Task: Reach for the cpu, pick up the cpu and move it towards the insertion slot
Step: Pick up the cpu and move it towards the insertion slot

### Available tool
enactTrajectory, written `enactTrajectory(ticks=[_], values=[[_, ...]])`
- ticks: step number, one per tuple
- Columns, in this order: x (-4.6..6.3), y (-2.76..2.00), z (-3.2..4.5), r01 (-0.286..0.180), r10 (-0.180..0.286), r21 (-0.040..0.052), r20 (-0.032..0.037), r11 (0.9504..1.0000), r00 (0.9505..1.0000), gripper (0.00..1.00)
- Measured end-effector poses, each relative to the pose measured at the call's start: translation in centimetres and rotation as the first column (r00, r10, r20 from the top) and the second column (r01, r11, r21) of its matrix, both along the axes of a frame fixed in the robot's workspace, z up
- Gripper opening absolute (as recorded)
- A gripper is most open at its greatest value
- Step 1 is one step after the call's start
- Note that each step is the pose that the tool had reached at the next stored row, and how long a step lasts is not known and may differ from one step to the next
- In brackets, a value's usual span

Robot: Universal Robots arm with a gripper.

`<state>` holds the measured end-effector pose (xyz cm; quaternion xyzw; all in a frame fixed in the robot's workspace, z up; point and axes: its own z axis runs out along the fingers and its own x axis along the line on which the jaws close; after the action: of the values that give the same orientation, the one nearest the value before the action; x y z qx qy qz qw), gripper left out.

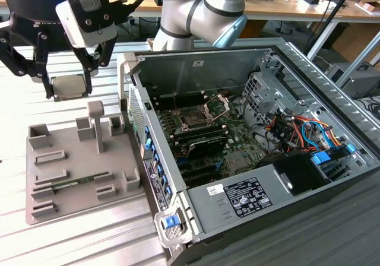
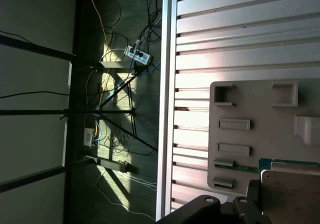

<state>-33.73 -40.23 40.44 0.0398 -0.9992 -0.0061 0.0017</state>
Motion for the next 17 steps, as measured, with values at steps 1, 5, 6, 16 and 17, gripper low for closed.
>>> enactTrajectory(ticks=[1,5,6,16,17], values=[[0.05,0.0,0.0,0.0,0.0,0.0,0.0,1.0,1.0,0.55],[0.25,0.0,0.0,0.0,0.0,0.0,0.0,1.0,1.0,0.55],[0.29,0.0,0.0,0.0,0.0,0.0001,0.0,1.0,1.0,0.55],[0.9,0.0,0.0,0.0,0.0,0.0,0.0001,1.0,1.0,0.55],[0.94,0.0,0.0,0.0,0.0,0.0,0.0,1.0,1.0,0.55]])
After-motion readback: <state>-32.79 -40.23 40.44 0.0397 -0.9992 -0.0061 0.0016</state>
